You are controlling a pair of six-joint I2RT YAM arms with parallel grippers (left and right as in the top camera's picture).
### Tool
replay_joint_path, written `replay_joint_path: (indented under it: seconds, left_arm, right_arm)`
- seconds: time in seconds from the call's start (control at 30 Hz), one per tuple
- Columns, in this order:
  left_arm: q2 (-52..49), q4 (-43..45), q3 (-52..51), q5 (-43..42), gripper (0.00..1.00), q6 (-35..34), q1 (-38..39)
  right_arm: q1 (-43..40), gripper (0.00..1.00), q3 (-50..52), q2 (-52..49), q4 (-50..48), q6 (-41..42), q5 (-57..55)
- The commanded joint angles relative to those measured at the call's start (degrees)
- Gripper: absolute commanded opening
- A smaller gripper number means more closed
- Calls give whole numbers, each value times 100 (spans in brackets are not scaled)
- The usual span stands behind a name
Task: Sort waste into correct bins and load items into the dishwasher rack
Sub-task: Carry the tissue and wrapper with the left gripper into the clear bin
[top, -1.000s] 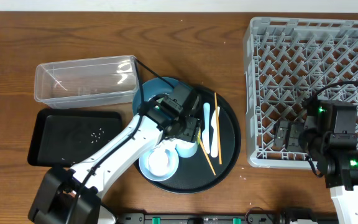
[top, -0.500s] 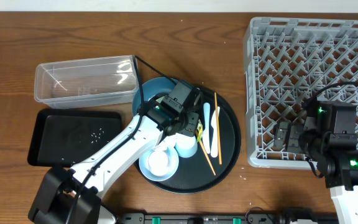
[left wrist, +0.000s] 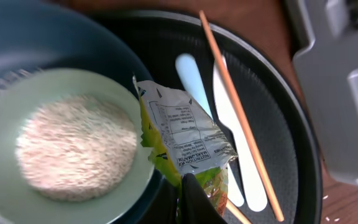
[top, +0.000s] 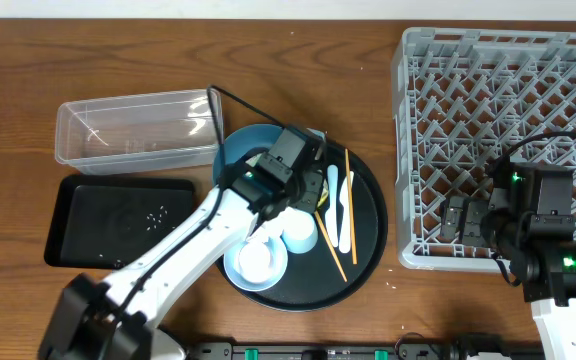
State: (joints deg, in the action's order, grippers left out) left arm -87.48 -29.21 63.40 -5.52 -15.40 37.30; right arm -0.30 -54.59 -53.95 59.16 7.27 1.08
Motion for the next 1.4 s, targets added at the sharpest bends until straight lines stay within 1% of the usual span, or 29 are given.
replay_joint_path:
  seconds: [0.0, 0.07, 0.17, 0.27, 0.37, 0.53, 0.63, 0.77, 0.83, 0.9, 0.93, 0.97, 1.03, 1.07, 1.1, 1.2, 1.3, 1.37]
  left_arm:
    - [520, 17, 127, 807, 6, -15, -2]
    - [748, 15, 127, 1180, 6, -13, -52]
    - [1073, 20, 127, 1537, 6, -15, -330]
    - [1283, 22, 127, 1567, 6, -9, -907]
    - [1307, 20, 127, 1565, 6, 9, -1735]
    - [1132, 254, 125, 1482, 6, -4, -3008]
    - [914, 485, 125, 1478, 6, -4, -3532]
    - [507, 708, 125, 1322, 6, 4, -3873]
    - [321, 813, 125, 1088, 6, 4, -3917]
    - [168, 933, 125, 1047, 7, 4, -3917]
    - [101, 979, 125, 1036, 16, 2, -3915]
    - [94, 986, 125, 994, 30, 2, -3910]
    - [105, 981, 125, 778, 55, 7, -3910]
    - [129, 973, 125, 664, 60, 7, -3910]
    - [177, 946, 125, 516, 63, 7, -3910]
    - [428, 664, 125, -81, 63, 4, -3908]
    - [765, 85, 125, -863, 63, 0, -3812]
    - [946, -424, 125, -1202, 63, 0, -3637]
  right_arm:
    - [68, 99, -122, 15, 22, 83, 20]
    - [68, 99, -122, 15, 20, 83, 20]
    - [68, 99, -122, 15, 24, 85, 20]
    - [68, 99, -122, 15, 26, 83, 20]
    - [68, 99, -122, 15, 35, 83, 22]
    - [68, 99, -122, 15, 48, 85, 22]
    - [68, 99, -122, 15, 48, 85, 22]
    - [68, 99, -122, 15, 46, 85, 24]
    - [68, 99, -122, 15, 50, 85, 22]
    - [68, 99, -122, 15, 72, 85, 22]
    - [70, 99, -122, 15, 90, 85, 22]
    - [68, 99, -122, 15, 101, 85, 22]
    - [68, 99, -122, 15, 116, 85, 22]
    - [68, 99, -122, 15, 116, 83, 22]
    - [68, 99, -122, 15, 114, 85, 22]
    - [68, 99, -122, 15, 109, 83, 22]
    - [68, 99, -122, 15, 109, 85, 22]
    - [68, 99, -122, 15, 107, 83, 22]
